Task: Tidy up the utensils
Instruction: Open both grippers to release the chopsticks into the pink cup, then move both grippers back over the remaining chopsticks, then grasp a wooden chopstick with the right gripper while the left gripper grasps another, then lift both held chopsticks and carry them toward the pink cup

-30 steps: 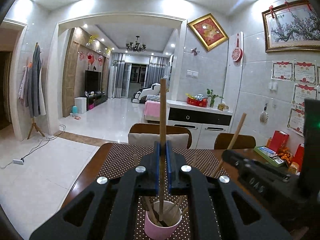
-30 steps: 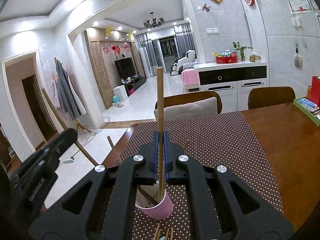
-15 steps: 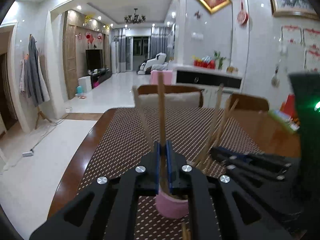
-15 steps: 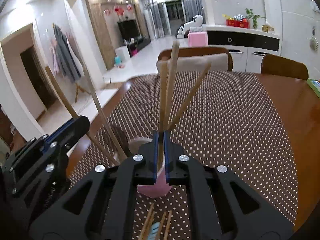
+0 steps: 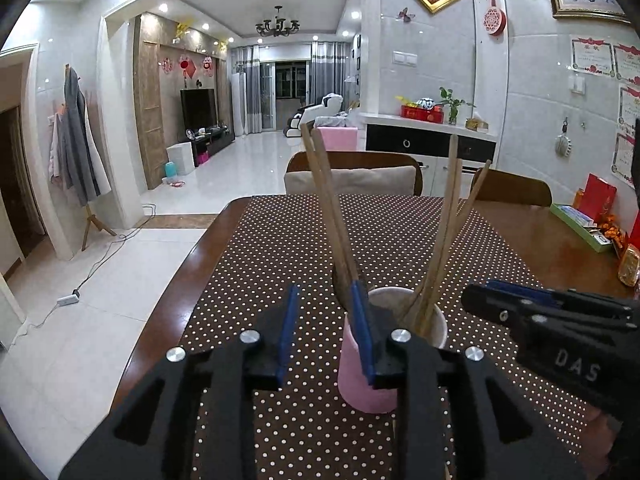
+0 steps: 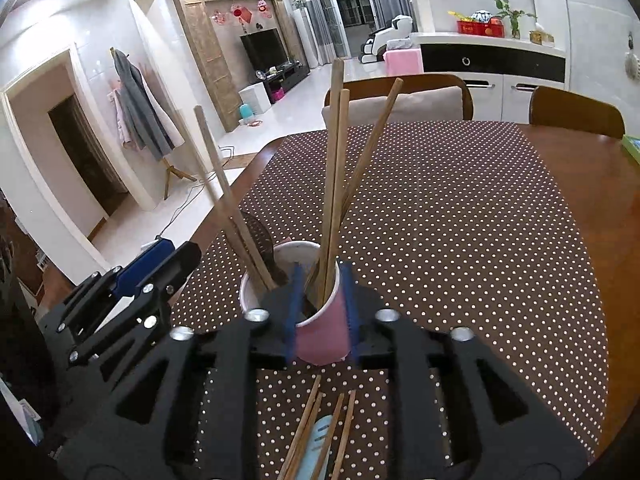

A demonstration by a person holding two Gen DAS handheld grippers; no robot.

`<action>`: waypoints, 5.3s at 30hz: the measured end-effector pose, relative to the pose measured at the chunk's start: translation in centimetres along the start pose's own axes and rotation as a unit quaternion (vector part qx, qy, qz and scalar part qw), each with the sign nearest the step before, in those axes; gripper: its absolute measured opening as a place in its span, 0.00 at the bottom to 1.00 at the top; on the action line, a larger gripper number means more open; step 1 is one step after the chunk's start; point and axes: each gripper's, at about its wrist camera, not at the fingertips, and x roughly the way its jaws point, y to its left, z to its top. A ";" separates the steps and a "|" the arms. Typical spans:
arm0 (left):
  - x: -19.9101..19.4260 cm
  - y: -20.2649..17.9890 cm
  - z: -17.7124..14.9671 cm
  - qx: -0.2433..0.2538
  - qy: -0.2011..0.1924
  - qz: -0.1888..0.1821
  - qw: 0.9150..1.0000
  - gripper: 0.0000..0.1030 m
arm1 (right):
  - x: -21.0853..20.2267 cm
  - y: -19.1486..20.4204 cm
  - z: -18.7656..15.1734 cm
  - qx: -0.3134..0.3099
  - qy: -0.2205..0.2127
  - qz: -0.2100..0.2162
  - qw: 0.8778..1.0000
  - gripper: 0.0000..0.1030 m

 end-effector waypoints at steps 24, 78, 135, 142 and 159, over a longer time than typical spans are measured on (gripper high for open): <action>-5.7 -0.4 -4.3 0.009 0.000 -0.011 1.000 0.39 | -5.0 1.3 -4.7 -0.002 0.004 -0.017 1.000 0.51; -0.3 -3.8 -16.3 0.028 0.191 -0.062 0.979 0.60 | 1.8 -2.9 -15.8 -0.018 0.083 -0.078 0.993 0.11; 5.4 -3.1 -13.0 0.012 0.203 0.033 0.978 0.45 | -4.3 -5.3 -8.6 0.078 -0.021 -0.049 0.996 0.06; 5.5 -2.2 -11.9 -0.006 0.217 0.023 0.976 0.06 | -4.0 -5.9 -9.1 0.081 -0.013 -0.051 0.995 0.05; -4.0 1.6 -7.9 -0.054 0.066 -0.017 0.996 0.06 | -9.0 -2.3 -6.8 0.046 -0.082 -0.036 0.995 0.05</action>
